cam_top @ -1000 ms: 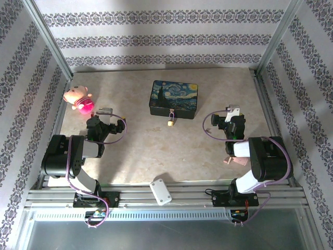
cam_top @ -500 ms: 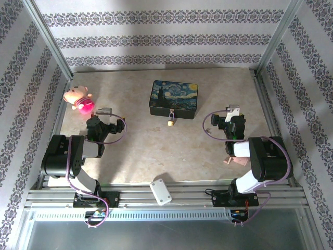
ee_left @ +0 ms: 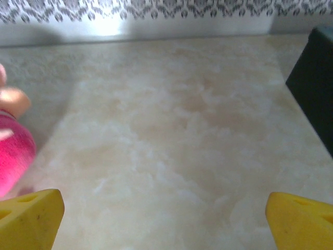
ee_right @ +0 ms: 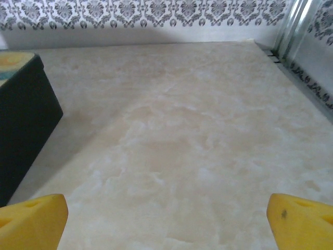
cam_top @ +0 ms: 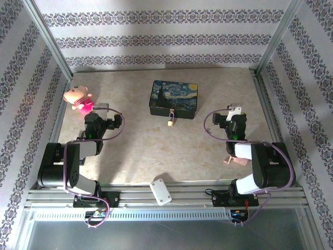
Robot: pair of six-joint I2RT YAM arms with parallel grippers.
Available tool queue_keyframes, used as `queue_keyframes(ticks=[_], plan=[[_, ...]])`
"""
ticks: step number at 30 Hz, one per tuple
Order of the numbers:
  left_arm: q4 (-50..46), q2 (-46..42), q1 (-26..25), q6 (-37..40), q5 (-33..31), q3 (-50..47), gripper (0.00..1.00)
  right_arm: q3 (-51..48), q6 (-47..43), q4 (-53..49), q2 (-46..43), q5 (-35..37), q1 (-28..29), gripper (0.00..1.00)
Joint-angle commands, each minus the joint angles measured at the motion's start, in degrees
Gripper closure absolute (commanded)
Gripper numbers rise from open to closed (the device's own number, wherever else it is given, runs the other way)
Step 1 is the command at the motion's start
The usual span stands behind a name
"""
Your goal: Unlock the padlock with the key
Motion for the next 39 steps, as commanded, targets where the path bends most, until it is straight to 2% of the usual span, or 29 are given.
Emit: queue_keyframes(ticks=[1, 6, 10, 12, 19, 25, 30, 35, 39], plan=[[-7.65, -5.01, 0.49, -1.89, -2.50, 1.65, 0.01, 3.87, 0.40, -9.51, -5.12, 4.83, 1.22, 0.02], [-11.85, -9.85, 0.46, -9.82, -2.45, 2.42, 0.01, 10.44, 7.81, -28.51, -10.73, 7.39, 1.53, 0.02], [-9.52, -10.25, 0.05, -18.94, 1.91, 1.85, 0.01, 12.95, 12.99, -36.88, -12.54, 11.61, 3.84, 0.02], [-9.68, -10.06, -0.94, -23.30, 1.85, 1.79, 0.01, 14.32, 16.15, -41.40, -13.02, 12.71, 5.10, 0.02], [-12.74, -5.97, -6.07, -34.47, 0.51, 5.35, 0.01, 20.33, 24.94, -51.17, -10.49, 7.02, 8.67, 0.02], [-13.19, 0.73, -11.94, -36.90, 2.94, 12.35, 0.01, 26.17, 31.21, -55.60, -6.56, 3.34, 9.39, 0.12], [-12.51, 3.68, -15.97, -37.71, 1.61, 14.83, 0.01, 31.74, 35.76, -68.55, -2.94, 6.17, 10.40, 0.26], [-11.88, 5.12, -16.90, -38.46, 1.88, 15.97, 0.01, 33.52, 37.39, -78.02, 0.08, 7.67, 12.83, 0.35], [-12.23, 5.14, -16.87, -38.33, 1.84, 16.39, 0.01, 33.28, 38.19, -81.76, 1.93, 8.27, 15.47, 0.43]])
